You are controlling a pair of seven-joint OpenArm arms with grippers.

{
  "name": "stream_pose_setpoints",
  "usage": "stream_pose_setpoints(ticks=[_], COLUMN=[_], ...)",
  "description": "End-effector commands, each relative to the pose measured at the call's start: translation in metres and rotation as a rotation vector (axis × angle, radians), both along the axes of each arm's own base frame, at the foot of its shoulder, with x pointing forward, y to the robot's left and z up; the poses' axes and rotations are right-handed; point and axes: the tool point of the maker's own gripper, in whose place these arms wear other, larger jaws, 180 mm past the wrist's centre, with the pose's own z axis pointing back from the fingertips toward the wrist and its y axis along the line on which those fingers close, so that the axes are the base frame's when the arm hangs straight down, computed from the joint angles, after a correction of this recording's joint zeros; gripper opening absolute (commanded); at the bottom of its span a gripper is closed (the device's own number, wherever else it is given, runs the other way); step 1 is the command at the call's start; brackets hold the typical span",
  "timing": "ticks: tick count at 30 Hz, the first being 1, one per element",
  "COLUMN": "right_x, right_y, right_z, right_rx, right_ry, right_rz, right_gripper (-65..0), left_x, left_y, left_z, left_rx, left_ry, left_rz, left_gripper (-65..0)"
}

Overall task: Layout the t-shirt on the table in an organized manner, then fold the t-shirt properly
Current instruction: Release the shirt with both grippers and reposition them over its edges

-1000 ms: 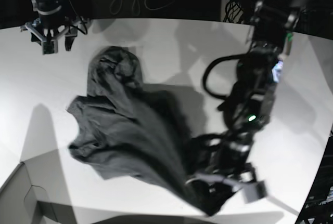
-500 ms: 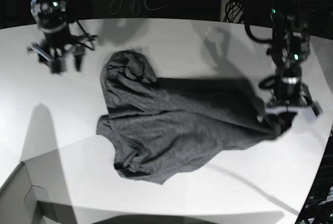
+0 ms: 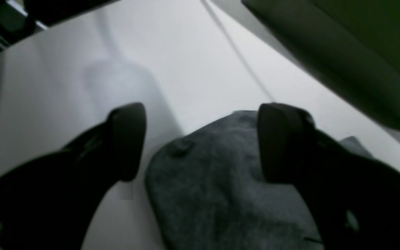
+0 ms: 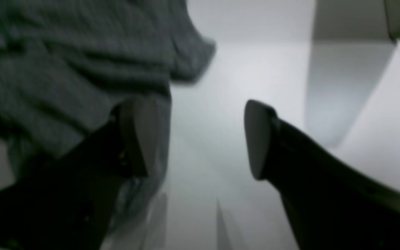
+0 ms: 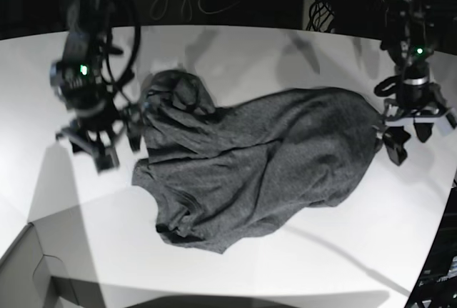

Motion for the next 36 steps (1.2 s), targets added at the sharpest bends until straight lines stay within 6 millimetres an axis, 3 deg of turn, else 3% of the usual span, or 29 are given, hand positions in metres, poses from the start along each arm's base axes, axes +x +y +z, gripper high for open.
stream_pose_setpoints(ticks=[1,9,15,18,27,32,34,36], right_x=[0.012,0.061,0.085,0.095,0.108,0.102,0.103,0.105], right_y=[0.001,0.014,0.017,0.019,-0.018,-0.017,-0.014,-0.010], right_z=[0.009,-0.029,-0.050,-0.059,-0.089,-0.105,-0.104,-0.103], right_rx=[0.004,0.069,0.097,0.114,0.224,0.263,0.266,0.273], right_ry=[-0.031,0.088,0.166,0.190,0.223,0.272,0.261,0.246], right_rz=[0.003,0.027,0.038,0.044,-0.066,-0.086,-0.079,-0.073], right_gripper=[-24.9,-25.0,-25.1,-25.1,-25.1,-25.2,-27.5,-35.2], left_x=[0.004,-0.013,-0.024,-0.032,-0.041,-0.041,-0.038,-0.035], left_y=[0.004,0.010,0.009,0.019,0.045,0.047,0.046,0.044], left_z=[0.016,0.008,-0.001,-0.003,0.006,0.008,0.010,0.012], left_rx=[0.026,0.036,0.040,0.048,0.076,0.081,0.080,0.077], left_ry=[-0.053,-0.014,0.021,0.033,0.022,0.017,0.010,0.001], left_rz=[0.004,0.016,0.012,0.040,0.105,0.109,0.108,0.103], left_gripper=[-16.4,-16.4,-16.4,-16.4,-16.4,-16.4,-16.4,-16.4])
